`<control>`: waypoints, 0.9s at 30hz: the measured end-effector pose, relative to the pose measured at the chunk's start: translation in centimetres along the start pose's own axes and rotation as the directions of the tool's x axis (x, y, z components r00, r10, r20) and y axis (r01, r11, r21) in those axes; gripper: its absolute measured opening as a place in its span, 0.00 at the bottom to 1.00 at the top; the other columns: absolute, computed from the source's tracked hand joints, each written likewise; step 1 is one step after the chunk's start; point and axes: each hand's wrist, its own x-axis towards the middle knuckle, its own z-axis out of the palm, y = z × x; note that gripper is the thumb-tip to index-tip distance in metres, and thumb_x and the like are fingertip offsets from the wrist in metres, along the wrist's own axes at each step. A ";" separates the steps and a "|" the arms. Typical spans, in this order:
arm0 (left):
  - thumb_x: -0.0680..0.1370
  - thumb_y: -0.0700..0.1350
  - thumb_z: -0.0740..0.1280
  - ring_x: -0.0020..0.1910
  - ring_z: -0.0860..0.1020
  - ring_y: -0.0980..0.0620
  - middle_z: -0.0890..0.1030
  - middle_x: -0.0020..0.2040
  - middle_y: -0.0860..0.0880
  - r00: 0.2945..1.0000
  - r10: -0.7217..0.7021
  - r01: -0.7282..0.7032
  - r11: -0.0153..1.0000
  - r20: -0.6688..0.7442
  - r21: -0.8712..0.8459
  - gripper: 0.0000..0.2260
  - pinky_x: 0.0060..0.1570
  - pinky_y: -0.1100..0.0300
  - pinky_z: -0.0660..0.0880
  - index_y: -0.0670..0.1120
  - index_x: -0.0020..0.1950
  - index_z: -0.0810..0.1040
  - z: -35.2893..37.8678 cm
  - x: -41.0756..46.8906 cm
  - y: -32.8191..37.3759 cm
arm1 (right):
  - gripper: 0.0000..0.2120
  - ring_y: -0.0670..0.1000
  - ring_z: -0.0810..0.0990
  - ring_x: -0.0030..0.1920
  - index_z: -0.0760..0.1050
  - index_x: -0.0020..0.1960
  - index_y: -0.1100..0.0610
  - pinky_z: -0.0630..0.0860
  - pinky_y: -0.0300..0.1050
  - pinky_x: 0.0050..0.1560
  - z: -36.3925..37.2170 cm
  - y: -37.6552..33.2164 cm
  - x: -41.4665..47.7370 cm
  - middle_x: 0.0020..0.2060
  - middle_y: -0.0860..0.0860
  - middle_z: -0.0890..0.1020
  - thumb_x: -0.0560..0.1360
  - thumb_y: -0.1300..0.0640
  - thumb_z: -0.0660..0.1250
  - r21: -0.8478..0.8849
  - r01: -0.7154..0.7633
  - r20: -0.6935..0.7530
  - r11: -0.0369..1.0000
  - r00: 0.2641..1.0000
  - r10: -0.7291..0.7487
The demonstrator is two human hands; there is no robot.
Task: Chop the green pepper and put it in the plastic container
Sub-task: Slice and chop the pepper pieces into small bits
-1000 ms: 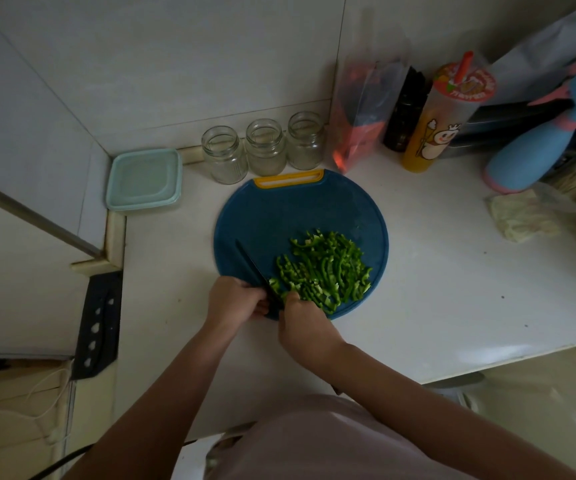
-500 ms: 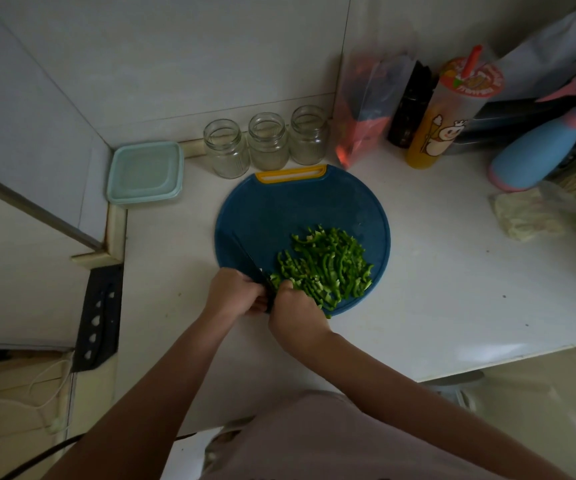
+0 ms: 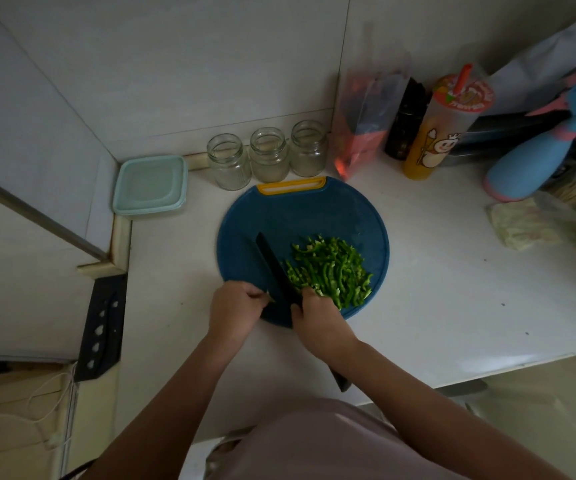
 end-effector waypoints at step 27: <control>0.66 0.35 0.70 0.32 0.81 0.46 0.81 0.29 0.46 0.999 -0.041 0.040 0.999 0.011 0.032 0.07 0.38 0.52 0.80 0.44 0.30 0.81 -0.9 -0.3 0.5 | 0.12 0.63 0.78 0.55 0.65 0.61 0.64 0.73 0.50 0.46 2.2 -2.0 -1.1 0.54 0.62 0.78 0.78 0.63 0.54 -0.250 0.030 0.050 0.968 0.999 -0.018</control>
